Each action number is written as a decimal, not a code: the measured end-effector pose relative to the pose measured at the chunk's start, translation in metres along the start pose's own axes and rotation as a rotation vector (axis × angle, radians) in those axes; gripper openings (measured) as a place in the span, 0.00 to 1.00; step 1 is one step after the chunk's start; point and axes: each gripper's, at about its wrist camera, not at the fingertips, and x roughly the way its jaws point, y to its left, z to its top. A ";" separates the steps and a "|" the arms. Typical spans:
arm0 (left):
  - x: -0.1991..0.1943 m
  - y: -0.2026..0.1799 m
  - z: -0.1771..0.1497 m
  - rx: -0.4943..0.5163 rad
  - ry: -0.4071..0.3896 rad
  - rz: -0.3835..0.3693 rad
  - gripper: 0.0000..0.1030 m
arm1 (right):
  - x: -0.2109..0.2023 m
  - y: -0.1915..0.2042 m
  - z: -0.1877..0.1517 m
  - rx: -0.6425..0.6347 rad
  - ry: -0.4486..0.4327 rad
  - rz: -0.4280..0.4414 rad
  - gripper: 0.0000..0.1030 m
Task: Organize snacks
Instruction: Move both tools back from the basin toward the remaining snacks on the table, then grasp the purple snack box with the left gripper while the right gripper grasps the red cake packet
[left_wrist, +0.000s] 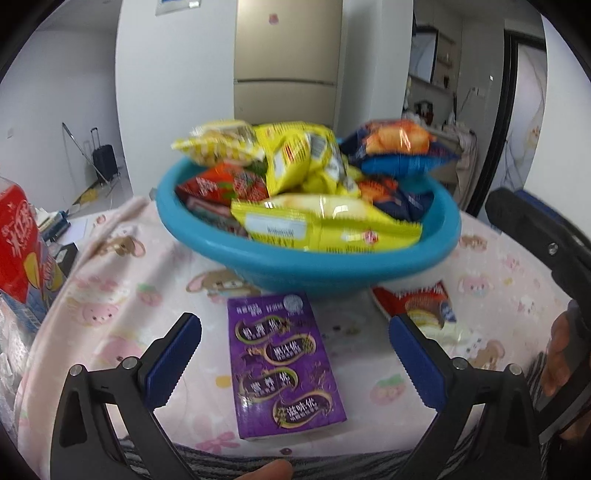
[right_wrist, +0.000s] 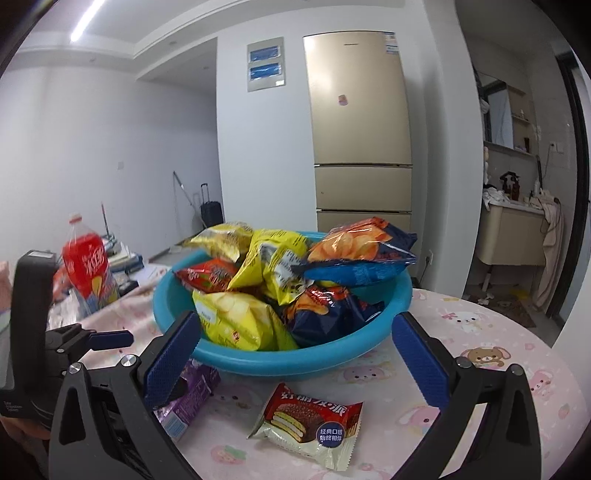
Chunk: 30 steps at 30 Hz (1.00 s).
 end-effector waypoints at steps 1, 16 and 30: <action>0.003 0.000 -0.001 0.001 0.016 -0.001 1.00 | 0.001 0.002 0.000 -0.009 0.005 0.003 1.00; 0.044 0.013 -0.012 -0.060 0.209 0.021 0.99 | 0.012 -0.005 -0.005 0.055 0.071 0.039 1.00; 0.047 0.021 -0.016 -0.100 0.219 -0.001 0.69 | 0.052 -0.019 -0.045 -0.264 0.354 0.315 1.00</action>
